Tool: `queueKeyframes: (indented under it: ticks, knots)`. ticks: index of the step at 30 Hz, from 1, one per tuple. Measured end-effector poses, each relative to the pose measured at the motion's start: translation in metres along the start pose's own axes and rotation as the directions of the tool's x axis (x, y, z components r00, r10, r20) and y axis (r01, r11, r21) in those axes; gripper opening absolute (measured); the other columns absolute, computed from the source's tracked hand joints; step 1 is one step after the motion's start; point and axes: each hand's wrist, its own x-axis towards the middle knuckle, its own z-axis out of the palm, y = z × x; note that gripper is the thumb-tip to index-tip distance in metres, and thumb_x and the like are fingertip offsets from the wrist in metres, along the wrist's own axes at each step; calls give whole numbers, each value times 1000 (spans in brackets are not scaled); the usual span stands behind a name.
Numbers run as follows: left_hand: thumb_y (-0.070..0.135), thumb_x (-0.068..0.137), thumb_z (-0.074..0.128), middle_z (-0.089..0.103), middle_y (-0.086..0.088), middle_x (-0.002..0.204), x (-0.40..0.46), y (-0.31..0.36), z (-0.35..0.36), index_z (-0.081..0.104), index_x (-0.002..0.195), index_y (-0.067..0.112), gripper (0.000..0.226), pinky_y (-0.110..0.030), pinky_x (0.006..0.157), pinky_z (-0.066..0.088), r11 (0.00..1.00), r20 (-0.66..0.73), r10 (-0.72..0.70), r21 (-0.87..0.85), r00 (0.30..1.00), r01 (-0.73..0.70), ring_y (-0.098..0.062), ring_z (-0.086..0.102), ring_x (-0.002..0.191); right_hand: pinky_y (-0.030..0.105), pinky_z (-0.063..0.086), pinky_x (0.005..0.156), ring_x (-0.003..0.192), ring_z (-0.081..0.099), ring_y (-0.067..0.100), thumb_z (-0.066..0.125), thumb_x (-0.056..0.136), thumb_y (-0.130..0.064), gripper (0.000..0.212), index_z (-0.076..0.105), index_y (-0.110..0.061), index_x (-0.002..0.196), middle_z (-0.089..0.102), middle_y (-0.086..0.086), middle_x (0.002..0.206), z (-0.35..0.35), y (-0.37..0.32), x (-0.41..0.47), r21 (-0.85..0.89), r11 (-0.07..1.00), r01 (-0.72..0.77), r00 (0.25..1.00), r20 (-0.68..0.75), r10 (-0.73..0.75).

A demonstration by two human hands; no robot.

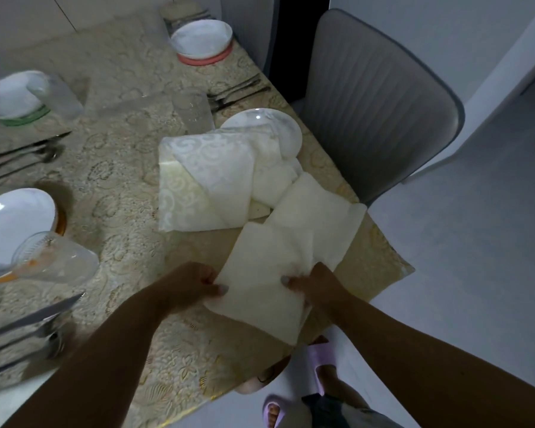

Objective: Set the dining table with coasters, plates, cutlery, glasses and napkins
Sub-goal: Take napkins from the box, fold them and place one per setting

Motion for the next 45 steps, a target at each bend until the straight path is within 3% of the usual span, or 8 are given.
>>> queueKeyframes:
  ticks: [5, 14, 20, 24, 28, 35, 40, 45]
  knots:
    - [40, 92, 58, 71, 3, 94, -45, -33, 26, 66, 98, 23, 20, -40, 82, 56, 990, -7, 116, -85, 993, -116, -11, 68, 86, 43, 54, 86, 105, 62, 27, 80, 60, -26, 68, 55, -7, 120, 65, 11, 114, 7, 19, -11, -52, 998, -33, 988, 152, 41]
    - [36, 78, 76, 71, 20, 99, -32, -20, 45, 64, 107, 36, 31, -13, 72, 51, 946, -121, 267, -158, 956, -284, 3, 66, 91, 48, 47, 97, 114, 57, 26, 67, 87, -27, 48, 55, -9, 130, 62, 9, 124, -10, 18, -6, -172, 963, 210, 951, -191, -242]
    - [35, 92, 60, 61, -6, 77, 2, -12, 52, 59, 80, 10, 28, -30, 63, 40, 987, -294, 157, 9, 943, -161, -17, 55, 70, 33, 45, 80, 106, 57, 34, 60, 91, -37, 48, 55, 5, 113, 58, 20, 114, -24, -6, 30, -404, 914, 35, 936, -307, -172]
    - [35, 94, 56, 48, 5, 68, 8, -3, 55, 45, 68, 22, 31, -23, 53, 31, 983, -367, 145, 156, 919, -93, -8, 44, 62, 33, 44, 80, 107, 56, 34, 56, 93, -37, 46, 54, 6, 111, 57, 19, 114, -24, -11, 41, -456, 890, -11, 919, -355, -170]
    - [34, 96, 53, 46, 7, 66, 12, -1, 57, 40, 66, 24, 34, -22, 52, 29, 978, -371, 128, 203, 920, -54, -8, 44, 62, 29, 37, 67, 83, 52, 24, 49, 96, -34, 24, 47, -11, 93, 45, -5, 76, -22, -9, 41, -549, 832, 75, 853, -397, -339]
    - [50, 94, 46, 60, -4, 105, 19, 23, 56, 54, 112, 13, 42, -30, 73, 43, 924, -405, 88, 374, 910, 77, -22, 59, 97, 24, 23, 50, 70, 44, 18, 47, 98, -32, 38, 31, -21, 66, 37, -6, 67, -30, -14, 50, -543, 834, 102, 829, -416, -373]
    - [43, 90, 59, 54, -18, 119, 52, 59, 51, 44, 124, 2, 55, -40, 89, 43, 954, -540, 218, 293, 813, -61, -35, 52, 111, 27, 34, 70, 92, 57, 28, 42, 100, -32, 34, 55, -1, 97, 59, 14, 96, -35, -19, 56, -609, 793, 25, 860, -391, -328]
    - [44, 90, 60, 59, -19, 117, 86, 86, 47, 47, 120, -1, 55, -38, 87, 46, 999, -544, 13, -18, 839, -27, -36, 58, 108, 29, 40, 76, 93, 57, 24, 39, 101, -35, 36, 55, -3, 106, 61, 13, 105, -37, -21, 60, -602, 798, 3, 836, -436, -332]
